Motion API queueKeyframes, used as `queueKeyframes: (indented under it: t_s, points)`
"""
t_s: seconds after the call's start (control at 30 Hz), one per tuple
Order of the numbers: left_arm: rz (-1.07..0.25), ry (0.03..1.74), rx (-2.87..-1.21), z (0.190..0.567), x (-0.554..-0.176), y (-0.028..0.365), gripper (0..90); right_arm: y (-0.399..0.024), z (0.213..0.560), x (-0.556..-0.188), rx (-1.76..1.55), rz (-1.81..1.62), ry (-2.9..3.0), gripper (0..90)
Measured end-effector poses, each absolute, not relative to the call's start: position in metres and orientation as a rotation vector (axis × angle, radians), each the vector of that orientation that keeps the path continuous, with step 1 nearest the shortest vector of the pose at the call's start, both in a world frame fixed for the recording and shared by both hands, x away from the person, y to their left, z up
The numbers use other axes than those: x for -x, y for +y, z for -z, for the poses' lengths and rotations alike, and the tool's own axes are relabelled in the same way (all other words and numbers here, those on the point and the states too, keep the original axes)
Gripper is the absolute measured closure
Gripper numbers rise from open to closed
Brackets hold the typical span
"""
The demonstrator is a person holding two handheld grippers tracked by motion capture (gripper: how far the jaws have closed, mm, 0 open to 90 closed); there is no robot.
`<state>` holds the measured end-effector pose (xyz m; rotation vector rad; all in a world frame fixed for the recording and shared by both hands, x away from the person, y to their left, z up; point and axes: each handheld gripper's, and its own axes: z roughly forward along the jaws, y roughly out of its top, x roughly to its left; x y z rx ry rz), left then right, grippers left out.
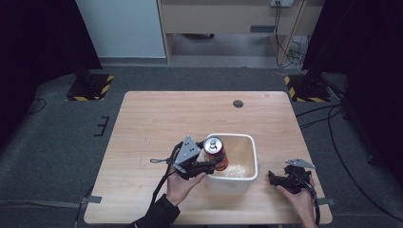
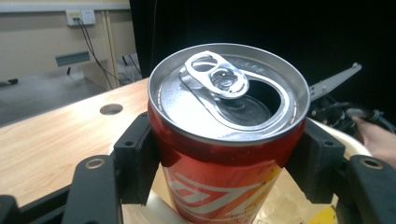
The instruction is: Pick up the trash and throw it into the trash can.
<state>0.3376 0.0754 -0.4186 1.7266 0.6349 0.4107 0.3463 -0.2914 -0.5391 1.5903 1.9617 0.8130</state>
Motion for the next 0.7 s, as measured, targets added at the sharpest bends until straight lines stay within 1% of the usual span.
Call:
queueKeyframes:
  t_s: [0.33,0.6,0.7]
  points:
    - [-0.376,0.639,-1.763,0.43,-0.338,0.071,32.1,-0.291,0.539,-0.346,-1.59,-0.812,1.962,0.4]
    - [-0.377,0.618,-1.749,0.425,-0.332,0.074,30.3,-0.291,0.539,-0.346,-1.59,-0.813,1.963,0.4]
    - [-0.397,0.614,-1.724,0.418,-0.326,0.084,29.8,-0.291,0.539,-0.346,-1.59,-0.813,1.963,0.4]
